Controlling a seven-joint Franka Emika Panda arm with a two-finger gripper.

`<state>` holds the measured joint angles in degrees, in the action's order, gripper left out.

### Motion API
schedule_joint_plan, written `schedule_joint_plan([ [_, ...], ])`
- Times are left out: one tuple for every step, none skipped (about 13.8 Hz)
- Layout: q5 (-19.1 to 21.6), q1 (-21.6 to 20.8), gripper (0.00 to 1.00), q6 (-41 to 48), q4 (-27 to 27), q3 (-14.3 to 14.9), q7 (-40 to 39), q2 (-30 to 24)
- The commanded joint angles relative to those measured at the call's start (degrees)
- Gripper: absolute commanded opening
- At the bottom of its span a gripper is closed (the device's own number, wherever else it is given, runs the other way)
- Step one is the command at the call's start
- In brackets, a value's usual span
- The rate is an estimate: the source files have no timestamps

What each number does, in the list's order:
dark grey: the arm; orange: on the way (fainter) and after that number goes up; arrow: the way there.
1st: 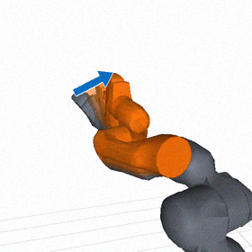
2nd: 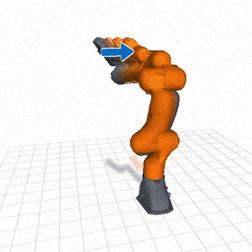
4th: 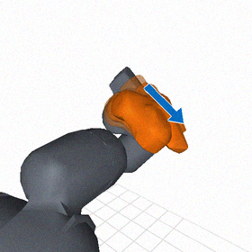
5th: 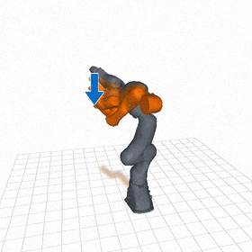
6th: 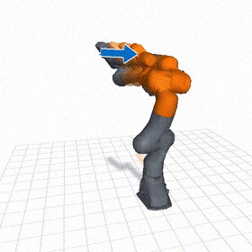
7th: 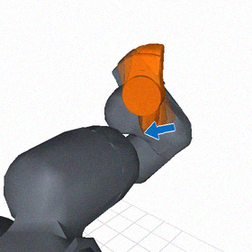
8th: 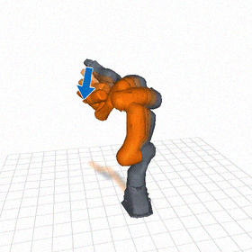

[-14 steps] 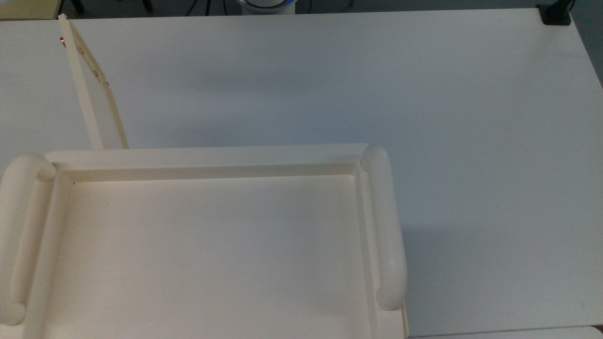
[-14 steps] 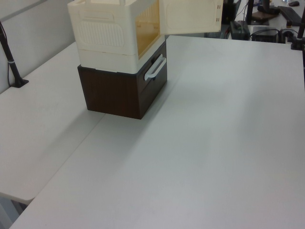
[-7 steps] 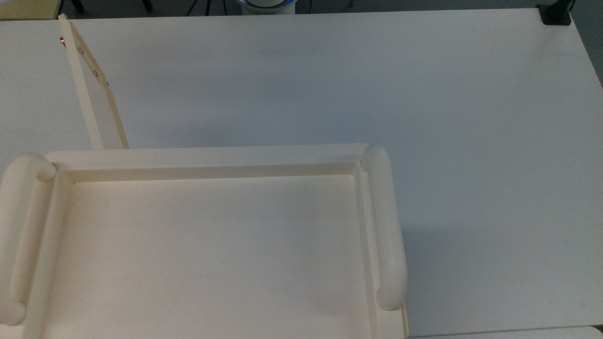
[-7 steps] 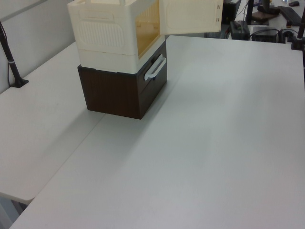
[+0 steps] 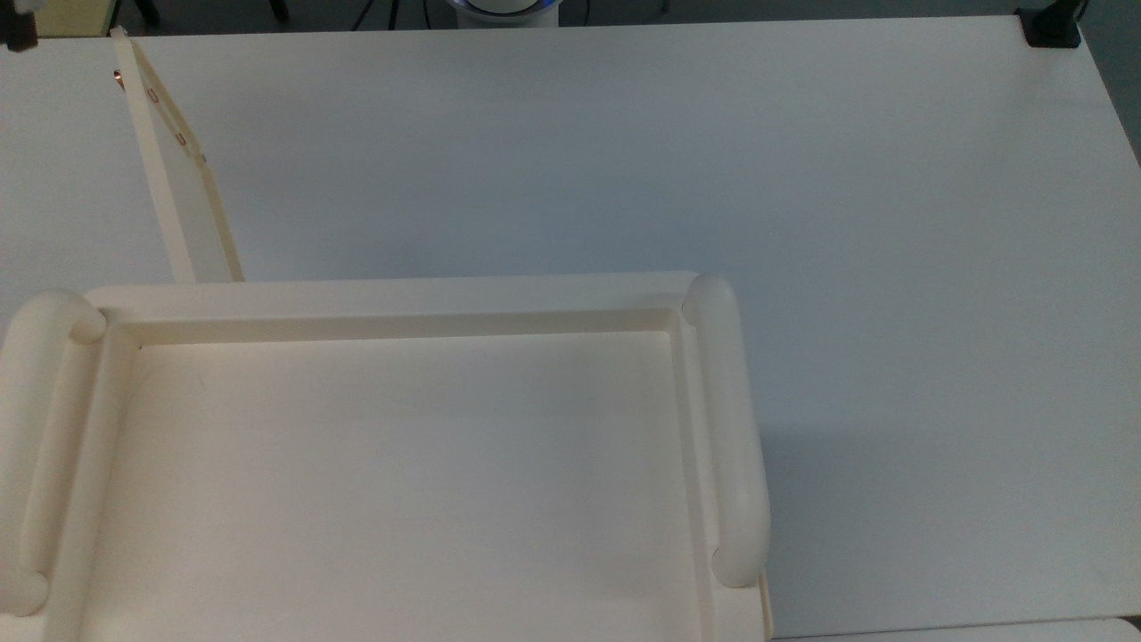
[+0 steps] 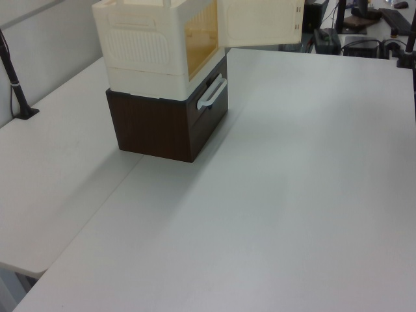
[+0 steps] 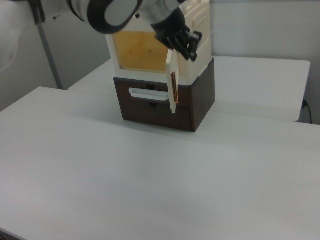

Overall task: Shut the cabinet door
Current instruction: 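Push the cream door with the gripper, swinging it toward the cabinet front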

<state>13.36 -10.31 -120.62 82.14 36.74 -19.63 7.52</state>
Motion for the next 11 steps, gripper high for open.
schedule_joint_plan([
  [1.49,-0.41,0.21,-1.37,1.61,0.52,0.03,1.27],
  [1.58,-0.58,0.20,-0.93,1.97,0.43,0.03,1.27],
  [1.84,-0.76,0.21,-0.75,2.06,0.35,0.03,1.27],
  [2.71,-0.94,0.20,-0.06,2.58,0.08,0.03,1.27],
  [3.94,-1.11,0.20,0.99,2.59,0.00,0.03,1.27],
  [4.47,-1.29,0.18,2.31,2.59,-0.18,-0.14,1.18],
  [4.65,-1.46,0.16,4.15,2.50,-0.18,-0.23,1.18],
  [5.26,-1.99,0.14,6.08,2.32,-0.27,-0.32,1.18],
  [6.31,-2.17,0.13,7.84,2.15,-0.36,-0.41,1.10],
  [7.54,-2.69,0.12,9.86,2.06,-0.88,-0.41,0.92],
  [8.34,-3.04,0.11,11.45,1.97,-1.75,-0.41,0.74],
])
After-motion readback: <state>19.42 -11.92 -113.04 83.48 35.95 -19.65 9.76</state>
